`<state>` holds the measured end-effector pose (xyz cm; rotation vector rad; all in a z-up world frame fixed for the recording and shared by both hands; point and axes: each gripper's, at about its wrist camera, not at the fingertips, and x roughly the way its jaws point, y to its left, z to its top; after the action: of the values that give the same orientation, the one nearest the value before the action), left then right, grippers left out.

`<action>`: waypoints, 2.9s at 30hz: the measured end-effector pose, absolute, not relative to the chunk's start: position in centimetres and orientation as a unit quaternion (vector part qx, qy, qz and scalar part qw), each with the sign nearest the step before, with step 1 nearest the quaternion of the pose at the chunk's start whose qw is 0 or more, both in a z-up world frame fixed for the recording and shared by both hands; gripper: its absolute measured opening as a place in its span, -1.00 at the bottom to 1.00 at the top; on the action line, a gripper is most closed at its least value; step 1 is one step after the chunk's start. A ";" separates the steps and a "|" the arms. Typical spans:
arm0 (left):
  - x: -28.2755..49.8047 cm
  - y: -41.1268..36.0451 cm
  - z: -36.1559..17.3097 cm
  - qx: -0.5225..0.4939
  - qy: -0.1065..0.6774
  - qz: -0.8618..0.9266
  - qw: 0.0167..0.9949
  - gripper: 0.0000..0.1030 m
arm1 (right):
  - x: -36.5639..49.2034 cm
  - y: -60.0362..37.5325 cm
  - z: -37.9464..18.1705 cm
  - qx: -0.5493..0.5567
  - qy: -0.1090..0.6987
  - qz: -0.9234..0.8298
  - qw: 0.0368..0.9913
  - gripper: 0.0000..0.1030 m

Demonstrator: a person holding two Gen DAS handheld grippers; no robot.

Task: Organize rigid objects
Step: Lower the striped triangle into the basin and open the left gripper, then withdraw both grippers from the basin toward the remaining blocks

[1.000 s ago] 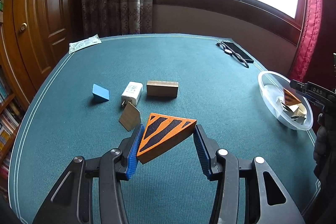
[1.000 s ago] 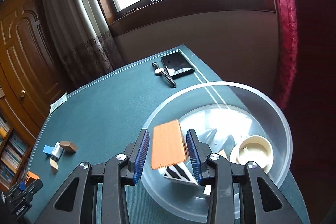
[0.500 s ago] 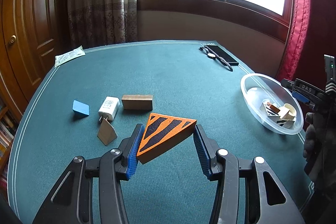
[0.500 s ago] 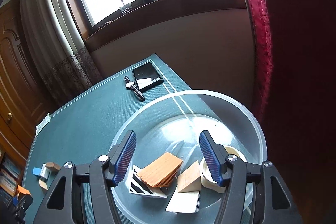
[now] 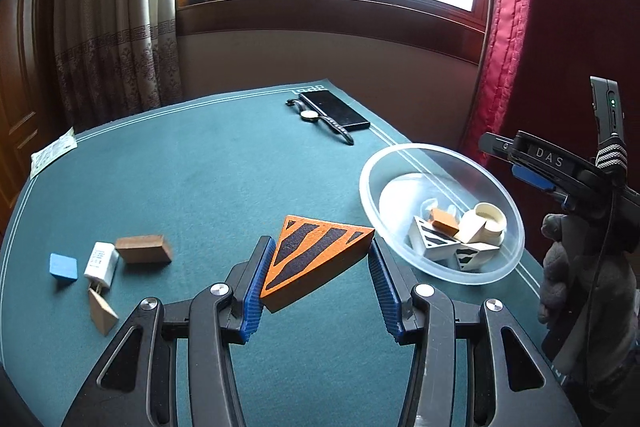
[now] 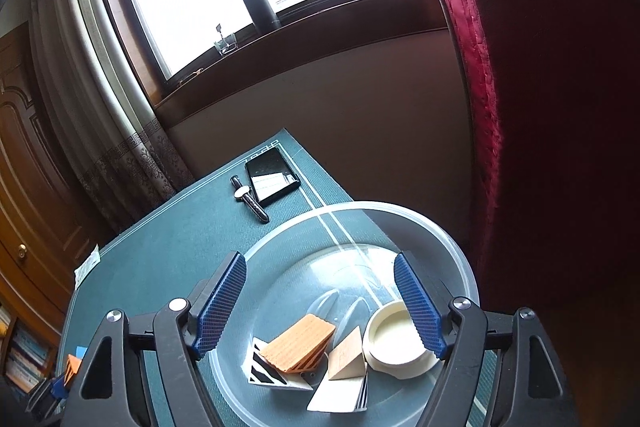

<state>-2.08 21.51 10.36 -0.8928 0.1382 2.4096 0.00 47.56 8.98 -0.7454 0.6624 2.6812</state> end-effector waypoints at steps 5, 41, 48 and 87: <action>-2.9 25.2 10.3 -0.330 0.057 0.888 0.316 -0.05 | 0.3 48.2 9.5 -0.248 0.238 0.928 0.144 0.55; -6.7 28.6 8.9 -0.319 0.057 0.900 0.291 0.51 | 0.0 48.5 8.9 -0.255 0.242 0.924 0.150 0.55; -5.9 27.9 9.4 -0.306 0.070 0.908 0.279 0.59 | 0.1 48.1 8.7 -0.254 0.242 0.925 0.146 0.58; -4.0 21.0 9.3 -0.309 0.066 0.927 0.204 0.63 | -0.8 43.8 7.3 -0.287 0.204 0.931 0.098 0.59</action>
<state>-3.97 21.03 9.30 -0.8623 0.1846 2.5844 -0.83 43.76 7.28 -0.8498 0.6036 2.7541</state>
